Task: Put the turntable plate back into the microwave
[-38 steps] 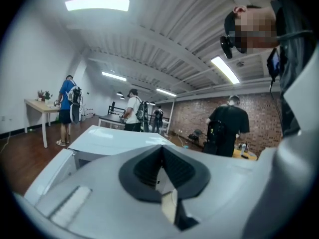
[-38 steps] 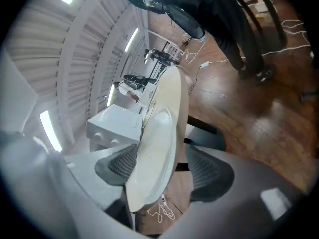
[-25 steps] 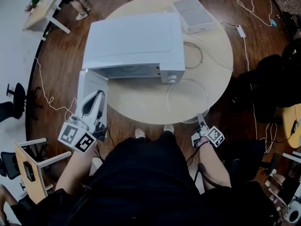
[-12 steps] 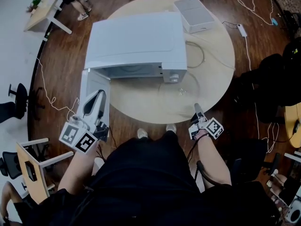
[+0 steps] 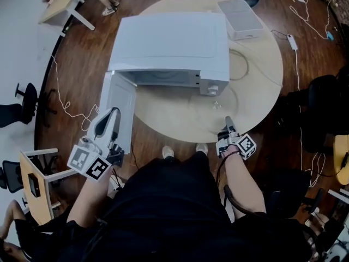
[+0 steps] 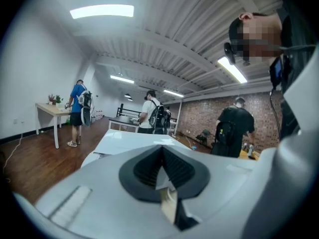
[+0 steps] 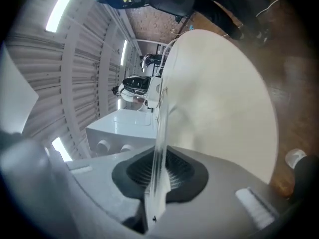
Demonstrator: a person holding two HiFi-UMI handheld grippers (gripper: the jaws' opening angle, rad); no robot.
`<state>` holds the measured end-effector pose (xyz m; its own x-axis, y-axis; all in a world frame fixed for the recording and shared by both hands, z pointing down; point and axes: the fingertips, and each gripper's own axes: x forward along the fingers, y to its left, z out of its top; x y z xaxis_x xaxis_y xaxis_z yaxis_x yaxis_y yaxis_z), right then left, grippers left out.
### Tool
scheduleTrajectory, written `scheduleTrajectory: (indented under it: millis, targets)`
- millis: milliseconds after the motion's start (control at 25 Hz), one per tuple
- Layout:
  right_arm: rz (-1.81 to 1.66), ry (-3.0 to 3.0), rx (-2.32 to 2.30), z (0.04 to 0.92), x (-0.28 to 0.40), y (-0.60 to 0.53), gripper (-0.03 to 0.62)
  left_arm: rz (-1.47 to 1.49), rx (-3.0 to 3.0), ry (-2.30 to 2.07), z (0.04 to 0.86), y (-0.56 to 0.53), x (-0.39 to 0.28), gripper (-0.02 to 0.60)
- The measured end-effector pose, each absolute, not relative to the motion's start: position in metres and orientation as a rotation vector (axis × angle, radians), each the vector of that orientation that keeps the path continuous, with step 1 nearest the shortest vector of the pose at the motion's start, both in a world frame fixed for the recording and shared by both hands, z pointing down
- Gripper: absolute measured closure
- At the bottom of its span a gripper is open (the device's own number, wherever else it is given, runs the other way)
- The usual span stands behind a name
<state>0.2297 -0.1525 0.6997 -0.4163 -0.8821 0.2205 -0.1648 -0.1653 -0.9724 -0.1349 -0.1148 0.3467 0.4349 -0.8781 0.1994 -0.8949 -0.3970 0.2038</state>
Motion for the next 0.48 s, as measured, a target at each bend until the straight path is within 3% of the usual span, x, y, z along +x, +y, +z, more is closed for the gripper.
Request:
scheduleTrajectory:
  millis: [480]
  targets:
    - [-1.559,1.544,-1.208,0.679,0.244,-0.091,0.571,0.048,2.471,-1.465,0.344,-0.109,-0.134,0.578]
